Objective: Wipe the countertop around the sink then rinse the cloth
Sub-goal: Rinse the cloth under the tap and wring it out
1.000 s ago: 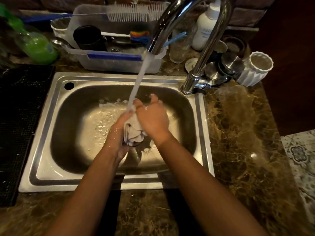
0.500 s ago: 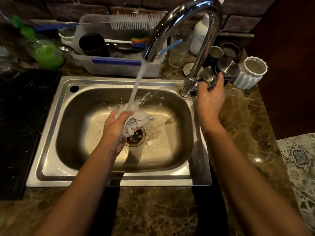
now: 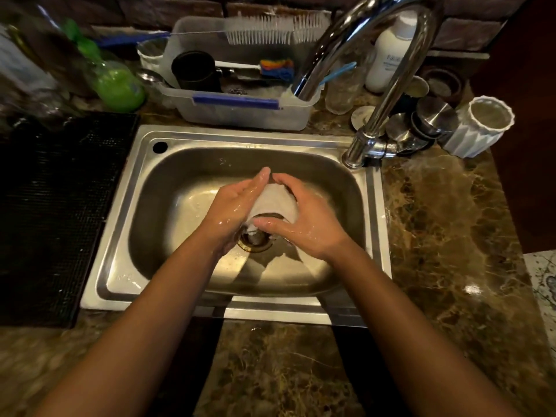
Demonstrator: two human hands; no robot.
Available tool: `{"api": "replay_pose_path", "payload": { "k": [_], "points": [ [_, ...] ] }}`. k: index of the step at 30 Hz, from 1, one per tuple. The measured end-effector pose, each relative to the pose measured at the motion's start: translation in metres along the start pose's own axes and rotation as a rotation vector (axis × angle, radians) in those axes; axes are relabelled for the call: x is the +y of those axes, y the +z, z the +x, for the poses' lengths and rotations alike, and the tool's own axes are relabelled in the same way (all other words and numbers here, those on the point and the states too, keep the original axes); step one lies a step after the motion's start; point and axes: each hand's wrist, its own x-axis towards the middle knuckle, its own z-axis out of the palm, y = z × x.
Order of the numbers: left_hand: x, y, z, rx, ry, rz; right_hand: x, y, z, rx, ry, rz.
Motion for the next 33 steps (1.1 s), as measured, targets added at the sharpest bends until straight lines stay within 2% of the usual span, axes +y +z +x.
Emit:
{"api": "replay_pose_path", "payload": {
  "k": [2,6,10,15,19,22,25,28,30,33],
  "points": [
    [0.004,-0.005,-0.002,-0.001,0.03,0.068,0.002,-0.007,0.002,-0.084,0.005,-0.108],
    [0.015,-0.01,-0.003,0.022,0.26,0.539,0.003,-0.024,0.005,-0.104,0.014,-0.246],
    [0.019,-0.012,-0.004,0.019,0.268,0.762,0.004,-0.042,0.003,0.086,0.027,0.012],
    [0.004,0.004,-0.013,-0.244,0.199,0.57,-0.004,-0.038,0.003,0.217,0.098,0.472],
    [-0.001,0.016,-0.01,-0.25,0.207,0.459,-0.003,-0.009,-0.003,0.293,0.29,0.964],
    [-0.005,0.017,-0.008,-0.231,0.121,0.354,-0.005,0.002,-0.007,0.284,0.36,1.025],
    [-0.011,0.013,-0.006,-0.138,0.082,0.339,-0.005,0.0,-0.014,0.148,0.301,0.877],
    [-0.011,-0.005,-0.003,-0.136,0.011,0.281,-0.005,-0.015,-0.019,0.028,0.12,0.378],
    [-0.009,-0.018,-0.004,-0.196,-0.027,0.253,-0.003,-0.028,-0.016,0.01,0.018,0.135],
    [-0.002,-0.023,-0.01,-0.431,-0.144,0.013,-0.005,-0.037,-0.011,0.064,-0.02,-0.051]
  ]
}}
